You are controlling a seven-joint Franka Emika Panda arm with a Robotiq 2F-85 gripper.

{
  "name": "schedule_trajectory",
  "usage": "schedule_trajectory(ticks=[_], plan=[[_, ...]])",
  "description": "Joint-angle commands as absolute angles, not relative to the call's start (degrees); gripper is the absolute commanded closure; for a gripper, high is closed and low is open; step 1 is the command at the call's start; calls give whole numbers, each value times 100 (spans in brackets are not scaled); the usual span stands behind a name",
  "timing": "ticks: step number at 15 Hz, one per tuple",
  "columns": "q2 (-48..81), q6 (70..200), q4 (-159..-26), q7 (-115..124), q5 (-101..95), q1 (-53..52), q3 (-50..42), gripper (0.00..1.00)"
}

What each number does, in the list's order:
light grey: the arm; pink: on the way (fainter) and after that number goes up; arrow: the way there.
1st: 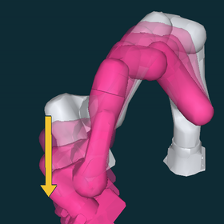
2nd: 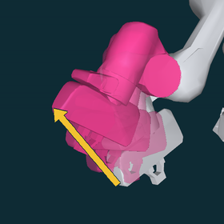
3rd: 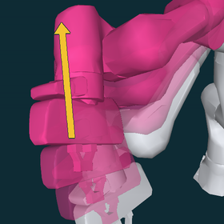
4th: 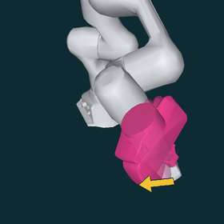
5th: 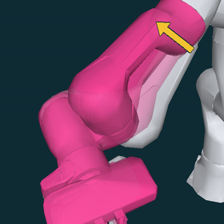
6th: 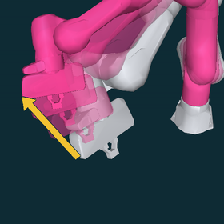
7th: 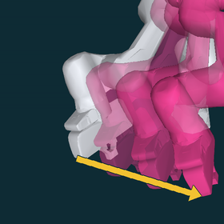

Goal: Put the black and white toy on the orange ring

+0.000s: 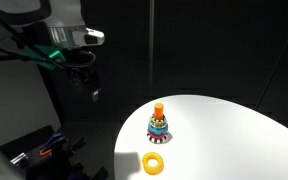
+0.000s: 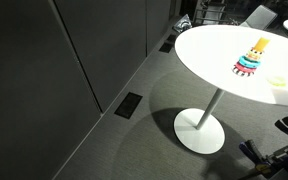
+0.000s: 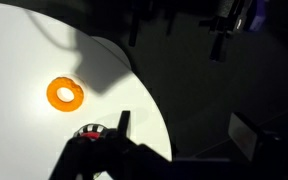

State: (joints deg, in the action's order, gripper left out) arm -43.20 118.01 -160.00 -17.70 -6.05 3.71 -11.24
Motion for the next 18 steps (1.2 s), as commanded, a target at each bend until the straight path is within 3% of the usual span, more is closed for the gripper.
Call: schedule_trajectory(ticks=[1, 18], plan=[[-4318, 11789, -15991, -1781, -587, 389, -1103, 0], [-4190, 12052, -15620, -1702, -379, 371, -1210, 0]])
